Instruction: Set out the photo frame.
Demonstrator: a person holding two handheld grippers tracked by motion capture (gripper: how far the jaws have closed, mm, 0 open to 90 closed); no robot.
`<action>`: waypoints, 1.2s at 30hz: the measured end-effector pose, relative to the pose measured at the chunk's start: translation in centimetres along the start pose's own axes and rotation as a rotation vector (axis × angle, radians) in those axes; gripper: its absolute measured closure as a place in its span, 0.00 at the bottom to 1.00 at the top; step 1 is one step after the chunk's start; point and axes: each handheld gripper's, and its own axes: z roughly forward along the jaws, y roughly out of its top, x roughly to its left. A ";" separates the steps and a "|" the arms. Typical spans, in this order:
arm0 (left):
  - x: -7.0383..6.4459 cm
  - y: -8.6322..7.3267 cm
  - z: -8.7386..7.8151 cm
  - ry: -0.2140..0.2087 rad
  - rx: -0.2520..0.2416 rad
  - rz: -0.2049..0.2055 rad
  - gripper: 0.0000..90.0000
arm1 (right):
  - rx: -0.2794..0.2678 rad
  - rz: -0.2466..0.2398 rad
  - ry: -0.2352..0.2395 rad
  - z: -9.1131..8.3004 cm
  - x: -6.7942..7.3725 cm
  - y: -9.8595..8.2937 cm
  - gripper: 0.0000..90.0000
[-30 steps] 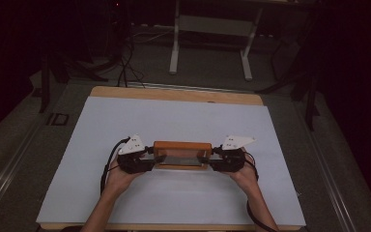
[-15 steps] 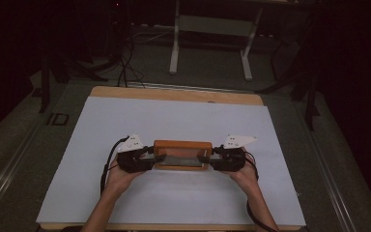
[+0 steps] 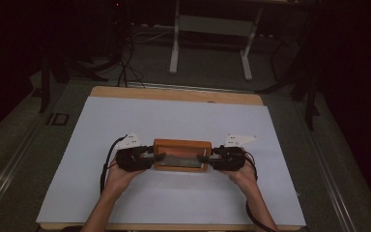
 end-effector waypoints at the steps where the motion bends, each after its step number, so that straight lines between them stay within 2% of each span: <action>1: 0.0 0.0 0.0 0.000 0.000 -0.004 0.65 | 0.001 0.007 0.003 0.0 -0.1 -0.1 0.67; 6: 0.1 0.0 0.0 -0.001 0.003 -0.016 0.65 | 0.001 0.032 0.011 0.1 -0.2 -0.2 0.66; 36: 0.5 -0.2 0.4 -0.024 0.018 -0.103 0.65 | 0.013 0.104 0.015 0.2 -0.4 -0.2 0.66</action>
